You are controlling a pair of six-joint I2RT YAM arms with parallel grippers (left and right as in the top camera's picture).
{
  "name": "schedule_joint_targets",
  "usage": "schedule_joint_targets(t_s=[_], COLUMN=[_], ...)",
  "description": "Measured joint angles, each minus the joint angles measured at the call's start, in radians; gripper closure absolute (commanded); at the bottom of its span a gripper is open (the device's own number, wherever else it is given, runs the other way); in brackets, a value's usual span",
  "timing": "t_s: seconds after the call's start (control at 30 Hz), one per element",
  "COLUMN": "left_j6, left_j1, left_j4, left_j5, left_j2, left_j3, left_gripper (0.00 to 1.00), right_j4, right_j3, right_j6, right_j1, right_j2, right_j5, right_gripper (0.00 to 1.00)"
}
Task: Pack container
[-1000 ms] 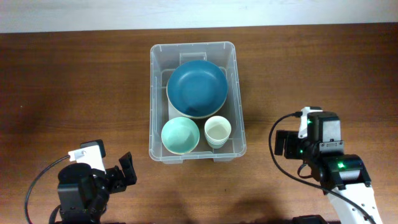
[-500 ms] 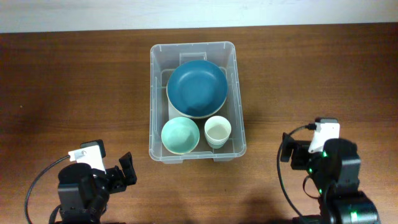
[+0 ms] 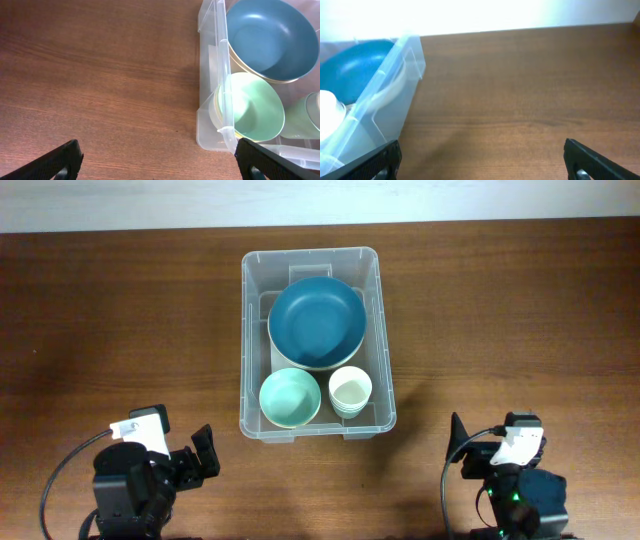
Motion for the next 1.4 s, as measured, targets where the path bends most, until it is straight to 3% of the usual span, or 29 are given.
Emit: schedule_joint_targets(t_s=[0.17, 0.47, 0.57, 0.83, 1.17, 1.4], left_j6=[0.0, 0.0, 0.0, 0.0, 0.0, 0.0], left_j1=[0.0, 0.0, 0.0, 0.0, 0.0, 0.0], left_j4=[0.0, 0.0, 0.0, 0.0, 0.0, 0.0], left_j5=[0.0, 0.0, 0.0, 0.0, 0.0, 0.0], left_j2=[0.0, 0.0, 0.0, 0.0, 0.0, 0.0], left_j3=[0.0, 0.0, 0.0, 0.0, 0.0, 0.0], left_gripper=[0.0, 0.0, 0.0, 0.0, 0.0, 0.0], right_j4=[0.09, 0.587, 0.643, 0.469, 0.556, 0.472], right_j3=[-0.036, -0.226, -0.262, -0.278, -0.28, -0.28], right_j6=[-0.001, -0.043, -0.082, -0.172, -0.206, -0.206], right_j1=[0.0, -0.023, -0.024, -0.024, -0.03, -0.037], right_j2=[-0.045, -0.047, -0.047, -0.047, -0.047, -0.047], right_j5=[0.001, 0.002, 0.001, -0.001, 0.0, -0.008], right_gripper=[0.01, 0.01, 0.01, 0.01, 0.01, 0.01])
